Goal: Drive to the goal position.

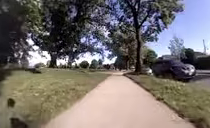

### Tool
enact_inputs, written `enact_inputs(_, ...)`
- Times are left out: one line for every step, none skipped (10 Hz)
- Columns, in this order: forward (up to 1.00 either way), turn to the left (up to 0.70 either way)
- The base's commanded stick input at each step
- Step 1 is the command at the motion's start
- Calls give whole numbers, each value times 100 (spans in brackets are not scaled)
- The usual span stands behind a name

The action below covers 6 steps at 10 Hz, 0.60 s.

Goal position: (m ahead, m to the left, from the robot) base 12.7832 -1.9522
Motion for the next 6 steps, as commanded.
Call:
enact_inputs(100, 0)
enact_inputs(100, 0)
enact_inputs(100, 0)
enact_inputs(100, 0)
enact_inputs(100, 0)
enact_inputs(100, 0)
